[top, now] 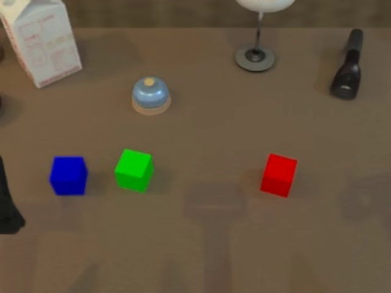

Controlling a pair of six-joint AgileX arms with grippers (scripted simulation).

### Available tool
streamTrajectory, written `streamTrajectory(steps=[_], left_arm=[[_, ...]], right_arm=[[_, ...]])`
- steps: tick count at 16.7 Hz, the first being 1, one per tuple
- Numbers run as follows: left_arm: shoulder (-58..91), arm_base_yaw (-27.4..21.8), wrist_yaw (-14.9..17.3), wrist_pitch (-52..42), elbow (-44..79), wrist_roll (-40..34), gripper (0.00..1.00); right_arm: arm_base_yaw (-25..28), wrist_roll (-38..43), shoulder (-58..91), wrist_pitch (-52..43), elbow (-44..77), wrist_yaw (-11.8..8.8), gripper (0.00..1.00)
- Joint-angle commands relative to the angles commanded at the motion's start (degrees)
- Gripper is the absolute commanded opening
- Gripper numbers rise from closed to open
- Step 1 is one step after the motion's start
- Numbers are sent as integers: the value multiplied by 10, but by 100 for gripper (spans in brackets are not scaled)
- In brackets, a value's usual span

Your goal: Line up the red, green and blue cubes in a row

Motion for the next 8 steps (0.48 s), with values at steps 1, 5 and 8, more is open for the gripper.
streamTrajectory(steps=[1, 5, 8], left_arm=[[0, 0, 0, 0, 0, 0, 100], [0, 0, 0, 0, 0, 0, 100], [0, 0, 0, 0, 0, 0, 100]], right_arm=[[12, -18, 54, -28, 42, 0, 100], [66, -97, 305, -156, 225, 1, 100], [107, -158, 502, -256, 363, 0, 100]])
